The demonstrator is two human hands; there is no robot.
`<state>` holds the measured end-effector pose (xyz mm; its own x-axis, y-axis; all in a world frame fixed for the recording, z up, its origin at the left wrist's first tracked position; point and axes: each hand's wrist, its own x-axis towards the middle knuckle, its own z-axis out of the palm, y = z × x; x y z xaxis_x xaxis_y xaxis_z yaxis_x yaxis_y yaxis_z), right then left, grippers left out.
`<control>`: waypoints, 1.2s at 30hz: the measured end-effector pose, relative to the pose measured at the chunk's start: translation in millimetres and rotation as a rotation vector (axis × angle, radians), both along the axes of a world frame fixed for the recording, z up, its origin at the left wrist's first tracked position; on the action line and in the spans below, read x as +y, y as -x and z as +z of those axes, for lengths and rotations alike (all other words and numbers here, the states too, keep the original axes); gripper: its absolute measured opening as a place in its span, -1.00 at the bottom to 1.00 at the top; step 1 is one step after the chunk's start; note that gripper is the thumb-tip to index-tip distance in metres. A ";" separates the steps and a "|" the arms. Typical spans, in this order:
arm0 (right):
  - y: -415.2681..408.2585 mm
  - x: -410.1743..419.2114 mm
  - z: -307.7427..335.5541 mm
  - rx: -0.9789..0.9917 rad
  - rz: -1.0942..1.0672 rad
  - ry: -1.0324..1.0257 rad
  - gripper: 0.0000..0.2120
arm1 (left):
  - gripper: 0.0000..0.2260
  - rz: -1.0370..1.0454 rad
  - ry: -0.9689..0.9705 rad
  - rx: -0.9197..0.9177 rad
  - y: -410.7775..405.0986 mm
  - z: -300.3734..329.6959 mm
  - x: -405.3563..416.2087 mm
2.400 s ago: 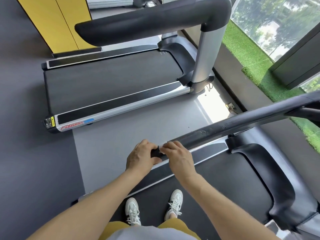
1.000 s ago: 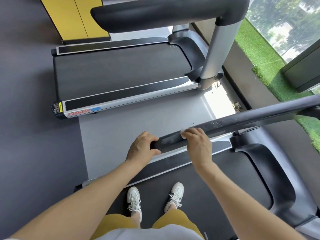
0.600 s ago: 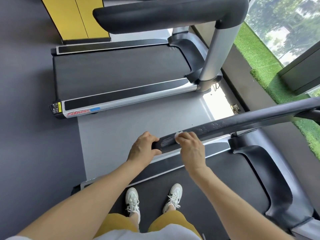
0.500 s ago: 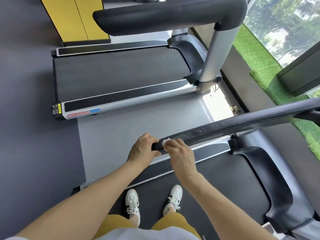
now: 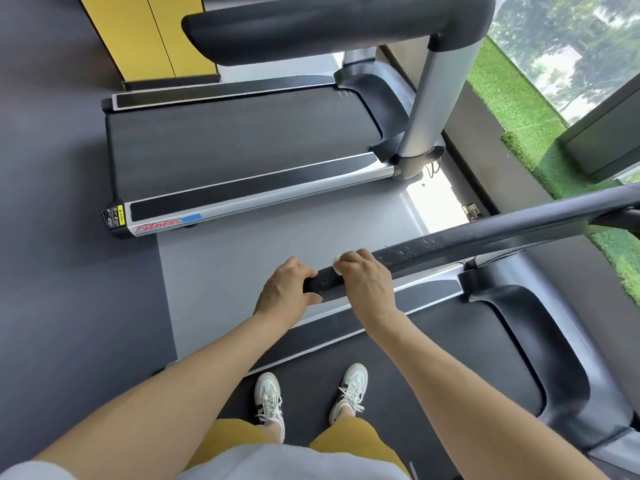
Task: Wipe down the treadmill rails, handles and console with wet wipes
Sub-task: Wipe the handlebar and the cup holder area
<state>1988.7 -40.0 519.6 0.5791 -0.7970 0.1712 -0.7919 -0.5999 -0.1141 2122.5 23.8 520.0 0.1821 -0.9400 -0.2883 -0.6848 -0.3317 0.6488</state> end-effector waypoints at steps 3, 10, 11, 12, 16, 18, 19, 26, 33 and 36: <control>20.6 20.1 -2.4 -0.080 0.060 0.031 -0.72 | -0.64 0.004 0.013 0.002 -0.2 -1.1 0.2; 15.2 -14.2 -2.6 -0.006 0.037 0.003 -0.81 | -0.62 0.022 0.016 0.025 -0.1 -4.1 1.8; 22.3 -17.9 -2.9 0.004 0.043 0.014 -0.82 | -0.61 0.025 0.021 0.033 -0.3 -4.9 2.0; 32.7 -19.8 -2.2 -0.006 0.046 0.021 -0.82 | -0.61 0.026 0.026 0.044 -0.7 -5.4 2.4; 50.8 -12.3 -1.6 -0.145 -0.136 0.076 -0.78 | -0.59 0.036 0.021 0.159 -6.4 -8.7 5.0; 30.6 2.8 -4.6 -0.208 -0.139 0.088 -0.71 | -0.60 0.041 0.021 0.185 -9.6 -11.3 8.3; 18.5 13.7 -7.1 -0.207 -0.099 0.087 -0.70 | -0.61 0.052 0.024 0.188 -10.9 -12.7 10.6; -18.5 60.0 -21.9 -0.286 0.043 -0.093 -0.65 | -0.71 0.136 0.024 0.183 -20.4 -15.2 21.4; -2.8 43.8 10.2 -0.744 -0.269 -0.714 -0.89 | -0.72 0.109 0.076 0.262 -11.9 6.7 8.4; 17.1 24.3 23.9 -0.865 -0.430 -0.797 -0.96 | -0.81 0.064 0.078 0.364 8.7 24.4 -11.6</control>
<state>1971.6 -15.7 543.5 0.1849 -0.9500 -0.2516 -0.3909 0.1638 -0.9058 2113.8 12.3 544.3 0.1398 -0.9518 -0.2731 -0.3844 -0.3064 0.8709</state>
